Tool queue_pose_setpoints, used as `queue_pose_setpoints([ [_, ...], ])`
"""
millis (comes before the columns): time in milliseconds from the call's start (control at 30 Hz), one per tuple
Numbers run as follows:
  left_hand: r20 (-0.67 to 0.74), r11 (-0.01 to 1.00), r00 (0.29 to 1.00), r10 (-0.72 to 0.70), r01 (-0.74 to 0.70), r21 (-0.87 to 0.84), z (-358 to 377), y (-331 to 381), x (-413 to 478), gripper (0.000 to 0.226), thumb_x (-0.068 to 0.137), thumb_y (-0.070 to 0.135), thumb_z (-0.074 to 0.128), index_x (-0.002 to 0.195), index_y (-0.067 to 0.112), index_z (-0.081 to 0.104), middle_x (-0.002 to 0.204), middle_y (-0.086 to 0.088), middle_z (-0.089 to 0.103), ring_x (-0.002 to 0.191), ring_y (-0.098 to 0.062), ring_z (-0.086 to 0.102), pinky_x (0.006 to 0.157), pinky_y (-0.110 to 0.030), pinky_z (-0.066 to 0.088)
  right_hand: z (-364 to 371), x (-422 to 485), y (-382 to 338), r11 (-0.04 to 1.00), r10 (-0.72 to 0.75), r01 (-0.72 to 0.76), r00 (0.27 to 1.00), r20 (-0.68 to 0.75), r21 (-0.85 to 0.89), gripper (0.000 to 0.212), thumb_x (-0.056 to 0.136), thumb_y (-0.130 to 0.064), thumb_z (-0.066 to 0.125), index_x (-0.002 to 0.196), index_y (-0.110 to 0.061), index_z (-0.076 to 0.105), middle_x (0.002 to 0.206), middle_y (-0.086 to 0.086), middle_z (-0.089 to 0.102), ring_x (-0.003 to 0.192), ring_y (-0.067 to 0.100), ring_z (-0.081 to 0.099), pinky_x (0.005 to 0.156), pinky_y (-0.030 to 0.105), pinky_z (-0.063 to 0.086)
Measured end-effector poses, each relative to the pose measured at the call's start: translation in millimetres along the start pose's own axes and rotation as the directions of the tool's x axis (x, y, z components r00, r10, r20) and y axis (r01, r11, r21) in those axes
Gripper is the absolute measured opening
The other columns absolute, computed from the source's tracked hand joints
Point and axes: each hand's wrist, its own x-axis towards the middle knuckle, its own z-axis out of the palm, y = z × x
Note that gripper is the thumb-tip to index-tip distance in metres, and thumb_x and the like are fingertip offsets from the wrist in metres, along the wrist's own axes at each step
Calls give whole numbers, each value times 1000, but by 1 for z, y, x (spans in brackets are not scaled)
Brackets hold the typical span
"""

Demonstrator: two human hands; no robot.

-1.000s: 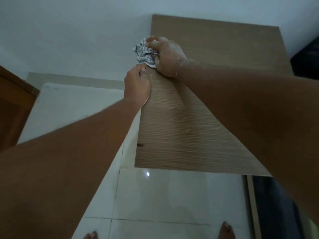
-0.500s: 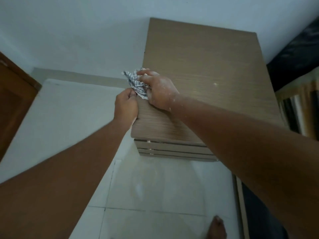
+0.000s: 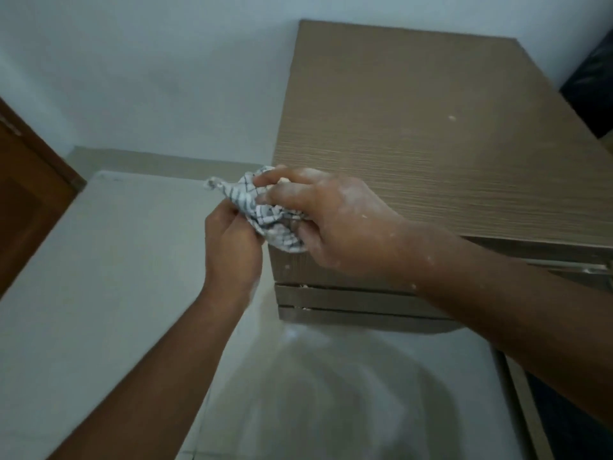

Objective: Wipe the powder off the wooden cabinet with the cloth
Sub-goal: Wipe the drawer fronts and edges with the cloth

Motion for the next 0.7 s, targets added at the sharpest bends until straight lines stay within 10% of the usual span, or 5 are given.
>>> queue_pose_setpoints([
  [167, 126, 944, 953, 274, -292, 154, -9, -26, 3, 24, 93, 9, 57, 106, 23, 72, 81, 21, 72, 83, 14, 67, 75, -4, 48, 27, -36, 4, 941, -290, 250, 943, -164, -228, 42, 93, -8, 58, 134, -17, 64, 146, 9, 57, 132, 29, 57, 104, 42, 53],
  [267, 28, 886, 891, 453, -454, 100, -14, -50, 7, 25, 100, 3, 48, 101, 15, 70, 84, 13, 73, 82, -1, 71, 76, -19, 55, 56, -58, 15, 882, -383, 311, 911, -155, -354, 44, 93, -6, 68, 135, -14, 62, 145, 11, 57, 132, 28, 58, 102, 43, 56],
  [367, -52, 848, 846, 530, -530, 7, -22, -72, 4, 24, 103, 5, 45, 99, 9, 68, 89, 0, 74, 86, -13, 75, 76, -27, 60, 91, -78, 25, 908, -360, 307, 920, -155, -284, 44, 94, -6, 60, 137, -15, 59, 146, 8, 55, 126, 24, 62, 91, 40, 61],
  [533, -11, 694, 760, 650, -588, 415, -42, -85, -1, 19, 103, 22, 51, 102, 20, 69, 93, 9, 73, 84, -7, 72, 72, -34, 61, 115, -92, 34, 979, -189, 205, 918, -349, 9, 49, 87, 4, 52, 134, -8, 62, 141, 5, 59, 133, 14, 55, 103, 35, 53],
  [700, 97, 592, 695, 713, -670, 448, -47, -94, -5, 15, 99, 26, 55, 108, 25, 67, 98, 3, 68, 92, -12, 67, 77, -31, 59, 124, -104, 33, 980, -40, 157, 750, -660, 119, 38, 89, 11, 64, 126, 2, 65, 133, 10, 63, 128, 16, 60, 102, 30, 53],
])
